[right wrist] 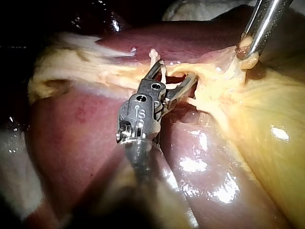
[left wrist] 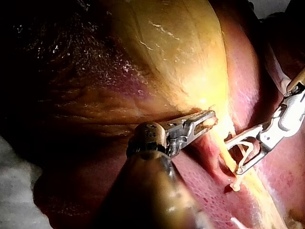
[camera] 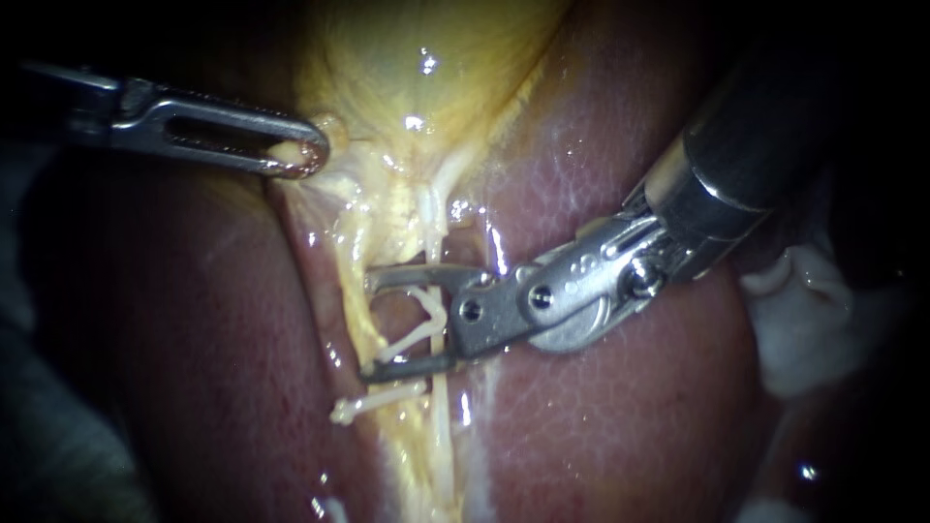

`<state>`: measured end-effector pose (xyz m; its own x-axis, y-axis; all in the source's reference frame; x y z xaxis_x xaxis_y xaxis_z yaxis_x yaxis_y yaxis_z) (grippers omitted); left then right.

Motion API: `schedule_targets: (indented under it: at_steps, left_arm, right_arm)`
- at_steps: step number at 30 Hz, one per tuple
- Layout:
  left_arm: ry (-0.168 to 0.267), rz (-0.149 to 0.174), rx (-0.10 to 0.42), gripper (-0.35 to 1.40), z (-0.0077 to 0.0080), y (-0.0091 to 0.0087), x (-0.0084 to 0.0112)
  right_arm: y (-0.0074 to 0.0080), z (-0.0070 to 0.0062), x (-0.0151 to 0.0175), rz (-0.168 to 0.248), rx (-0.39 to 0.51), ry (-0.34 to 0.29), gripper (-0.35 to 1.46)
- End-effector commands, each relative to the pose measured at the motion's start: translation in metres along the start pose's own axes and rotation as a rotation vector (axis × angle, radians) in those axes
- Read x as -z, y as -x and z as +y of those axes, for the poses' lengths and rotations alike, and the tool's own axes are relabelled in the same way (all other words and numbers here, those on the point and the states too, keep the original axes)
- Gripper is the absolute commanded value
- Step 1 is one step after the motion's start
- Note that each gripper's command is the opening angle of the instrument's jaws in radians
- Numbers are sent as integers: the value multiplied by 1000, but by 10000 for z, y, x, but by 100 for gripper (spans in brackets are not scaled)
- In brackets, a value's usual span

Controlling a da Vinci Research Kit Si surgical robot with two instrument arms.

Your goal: Clipping second clip left tube

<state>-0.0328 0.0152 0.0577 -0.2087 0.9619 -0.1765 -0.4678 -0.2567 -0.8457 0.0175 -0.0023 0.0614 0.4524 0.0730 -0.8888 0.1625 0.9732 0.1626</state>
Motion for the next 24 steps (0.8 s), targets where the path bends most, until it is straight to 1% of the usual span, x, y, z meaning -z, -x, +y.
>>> schedule_targets:
  at_steps: [1, 2, 4, 5, 7, 8, 11, 14, 17, 18, 20, 21, 24]
  left_arm:
    - [0, 0, 0, -35, 0, 0, 0]
    - [0, 0, 0, -35, 0, 0, 0]
    - [0, 0, 0, -35, 0, 0, 0]
    - [0, 0, 0, -35, 0, 0, 0]
    - [0, 0, 0, -35, 0, 0, 0]
    - [0, 0, 0, -35, 0, 0, 1]
    - [0, 0, 0, -35, 0, 0, 0]
    - [0, 0, 0, -35, 0, 0, 1]
    - [0, 0, 0, -35, 0, 0, 1]
    - [0, 0, 0, -35, 0, 0, 1]
    - [0, 0, 0, -35, 0, 0, 1]
    - [0, 0, 0, -35, 0, 0, 1]
    - [1, 0, 0, -35, -1, 0, 2]
  right_arm:
    - [0, 0, 1, 2, 1, -4, 50]
    - [-1, -1, 2, 2, 1, -5, 50]
    - [-2, -3, 4, 10, -11, -32, 50]
    - [-3, -4, 7, 25, -58, -51, 50]
    - [-4, -6, 10, 40, -128, -69, 50]
    - [-5, -7, 12, 43, -179, -79, 50]
    - [-4, -10, 16, 52, -268, -122, 50]
    - [-2, -10, 22, 50, -434, -150, 50]
    - [0, -11, 27, 55, -543, -172, 50]
    - [1, -11, 29, 61, -599, -178, 50]
    - [2, -10, 32, 79, -655, -194, 50]
    - [1, -9, 34, 88, -700, -208, 50]
    - [1, -6, 38, 109, -776, -231, 50]
